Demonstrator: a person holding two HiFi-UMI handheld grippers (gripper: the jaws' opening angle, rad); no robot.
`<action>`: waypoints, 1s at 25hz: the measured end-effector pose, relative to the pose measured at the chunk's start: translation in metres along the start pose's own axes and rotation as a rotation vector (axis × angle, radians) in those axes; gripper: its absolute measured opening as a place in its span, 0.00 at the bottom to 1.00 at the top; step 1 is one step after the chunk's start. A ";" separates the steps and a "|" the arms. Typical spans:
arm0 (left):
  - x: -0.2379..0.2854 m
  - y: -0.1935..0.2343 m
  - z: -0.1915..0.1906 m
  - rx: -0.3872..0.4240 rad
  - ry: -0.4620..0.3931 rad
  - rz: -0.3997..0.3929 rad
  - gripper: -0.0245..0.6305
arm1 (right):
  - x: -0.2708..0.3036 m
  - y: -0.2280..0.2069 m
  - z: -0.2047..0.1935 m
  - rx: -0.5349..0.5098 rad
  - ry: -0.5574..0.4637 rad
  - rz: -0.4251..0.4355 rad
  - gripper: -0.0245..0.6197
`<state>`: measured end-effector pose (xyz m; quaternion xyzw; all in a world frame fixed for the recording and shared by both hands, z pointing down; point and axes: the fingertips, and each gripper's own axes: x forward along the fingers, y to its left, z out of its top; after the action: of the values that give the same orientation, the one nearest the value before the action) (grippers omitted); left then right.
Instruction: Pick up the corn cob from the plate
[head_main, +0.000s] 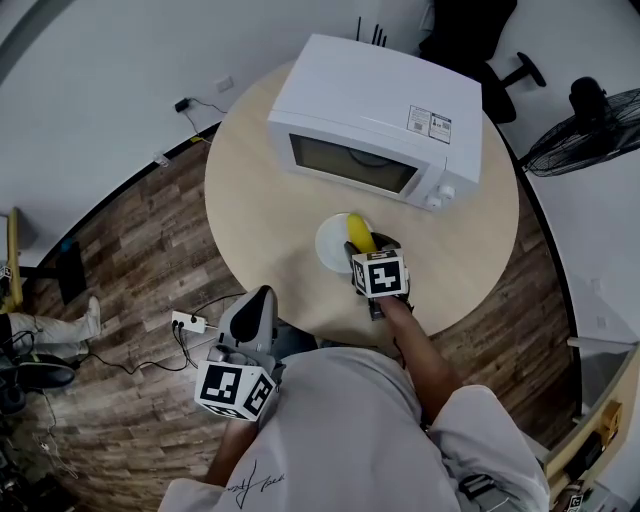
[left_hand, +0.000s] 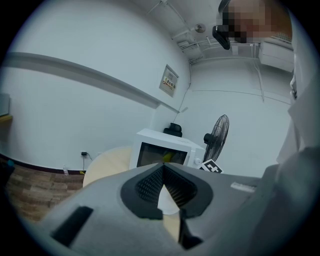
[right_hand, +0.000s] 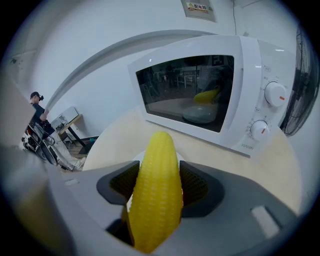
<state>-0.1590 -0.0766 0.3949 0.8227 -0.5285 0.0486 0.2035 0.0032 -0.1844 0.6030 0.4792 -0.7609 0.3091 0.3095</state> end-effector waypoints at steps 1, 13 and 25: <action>0.000 0.000 0.000 -0.003 0.000 -0.001 0.02 | -0.001 0.001 0.001 0.001 -0.003 0.002 0.45; 0.003 -0.003 -0.005 0.003 0.004 0.007 0.02 | -0.017 -0.001 0.009 0.015 -0.047 0.019 0.45; 0.000 -0.004 -0.008 -0.001 0.004 0.019 0.02 | -0.033 -0.001 0.013 0.026 -0.079 0.037 0.45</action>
<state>-0.1542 -0.0720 0.4013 0.8174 -0.5361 0.0521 0.2044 0.0140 -0.1766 0.5699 0.4808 -0.7772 0.3057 0.2672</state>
